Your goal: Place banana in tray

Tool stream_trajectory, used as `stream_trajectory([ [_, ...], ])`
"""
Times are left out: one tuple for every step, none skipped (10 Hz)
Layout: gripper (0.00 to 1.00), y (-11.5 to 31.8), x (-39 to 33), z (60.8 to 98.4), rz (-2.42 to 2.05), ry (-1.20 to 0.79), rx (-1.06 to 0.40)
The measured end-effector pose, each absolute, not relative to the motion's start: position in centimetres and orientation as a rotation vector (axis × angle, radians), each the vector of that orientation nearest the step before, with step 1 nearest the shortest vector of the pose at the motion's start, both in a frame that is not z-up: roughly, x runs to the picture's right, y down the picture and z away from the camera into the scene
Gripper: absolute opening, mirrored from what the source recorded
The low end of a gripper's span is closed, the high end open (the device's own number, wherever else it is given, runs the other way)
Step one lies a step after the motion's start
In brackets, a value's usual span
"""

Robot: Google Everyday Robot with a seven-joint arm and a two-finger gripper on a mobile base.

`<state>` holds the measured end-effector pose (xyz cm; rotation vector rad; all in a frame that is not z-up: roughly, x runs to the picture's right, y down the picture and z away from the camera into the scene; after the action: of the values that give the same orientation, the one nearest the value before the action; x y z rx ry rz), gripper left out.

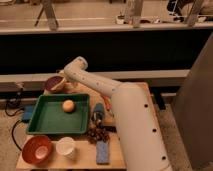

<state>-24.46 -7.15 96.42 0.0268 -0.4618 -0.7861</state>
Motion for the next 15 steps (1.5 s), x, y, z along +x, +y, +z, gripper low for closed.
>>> stream_trajectory([
  [0.8,-7.2,-24.9,96.7,-0.8,-0.46,0.035],
  [0.8,-7.3,-25.3,96.8,-0.818,-0.455,0.038],
  [0.8,-7.5,-25.7,96.9,-0.836,-0.448,0.038],
  [0.8,-7.8,-26.1,97.0,-0.859,-0.438,0.038],
  [0.8,-8.1,-26.3,96.9,-0.87,-0.437,0.037],
  [0.8,-8.5,-26.5,96.8,-0.876,-0.439,0.04],
  [0.8,-8.6,-26.7,96.7,-0.881,-0.442,0.043],
  [0.8,-9.0,-27.1,96.3,-0.888,-0.449,0.048],
  [0.76,-9.1,-27.4,96.2,-0.895,-0.454,0.053],
  [0.69,-9.3,-27.7,96.0,-0.901,-0.458,0.058],
  [0.64,-9.4,-28.2,95.9,-0.912,-0.466,0.061],
  [0.63,-9.4,-28.5,95.9,-0.921,-0.47,0.059],
  [0.63,-9.4,-28.7,96.1,-0.929,-0.473,0.055],
  [0.63,-9.2,-28.9,96.3,-0.938,-0.476,0.047],
  [0.63,-9.1,-29.0,96.5,-0.948,-0.472,0.039],
])
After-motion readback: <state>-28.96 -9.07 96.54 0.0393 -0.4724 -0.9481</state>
